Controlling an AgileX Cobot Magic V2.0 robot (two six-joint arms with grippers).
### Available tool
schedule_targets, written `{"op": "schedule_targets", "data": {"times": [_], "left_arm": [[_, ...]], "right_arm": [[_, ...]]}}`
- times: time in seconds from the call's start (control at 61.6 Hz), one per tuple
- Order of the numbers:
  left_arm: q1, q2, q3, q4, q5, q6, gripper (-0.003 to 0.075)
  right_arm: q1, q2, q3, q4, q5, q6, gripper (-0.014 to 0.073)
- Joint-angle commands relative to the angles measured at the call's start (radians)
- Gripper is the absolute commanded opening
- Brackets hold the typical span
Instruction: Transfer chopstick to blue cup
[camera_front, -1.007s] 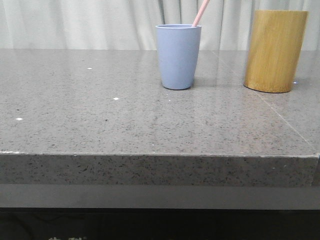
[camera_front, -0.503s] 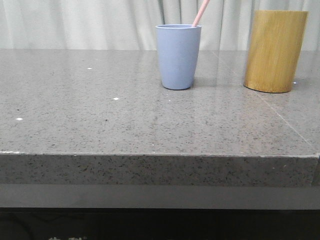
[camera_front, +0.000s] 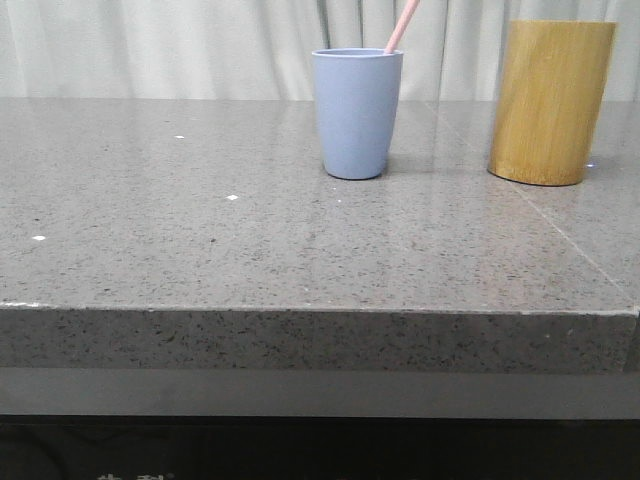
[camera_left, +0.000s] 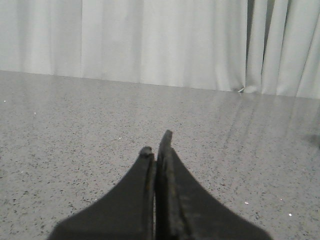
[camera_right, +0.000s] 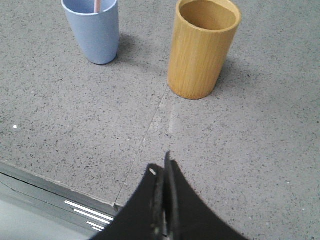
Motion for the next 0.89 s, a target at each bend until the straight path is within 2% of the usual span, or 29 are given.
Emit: {"op": "schedule_targets", "data": {"times": [0.0,0.487,0.552,0.698,0.877], "left_arm": [[-0.009,-0.023,0.012,-0.009,-0.073,-0.003,-0.0019],[-0.009,-0.023,0.012,-0.009,-0.073,-0.003,-0.0019],[-0.009,-0.023,0.012,-0.009,-0.073,-0.003,-0.0019],[-0.009,-0.023,0.012,-0.009,-0.073,-0.003,-0.0019],[-0.009,-0.023,0.012,-0.009,-0.073,-0.003,-0.0019]], "right_arm": [[-0.003,0.001,-0.025,-0.019,-0.066,0.005,-0.0068],[-0.003,-0.002,-0.018,-0.019,-0.071,0.005,-0.0068],[-0.022,-0.027,0.005,-0.050,-0.090,0.005,-0.0068],[-0.131,-0.146,0.175,-0.040,-0.320,0.005,-0.0068],[-0.260,-0.378,0.514,-0.008,-0.673,0.005,-0.0068]]}}
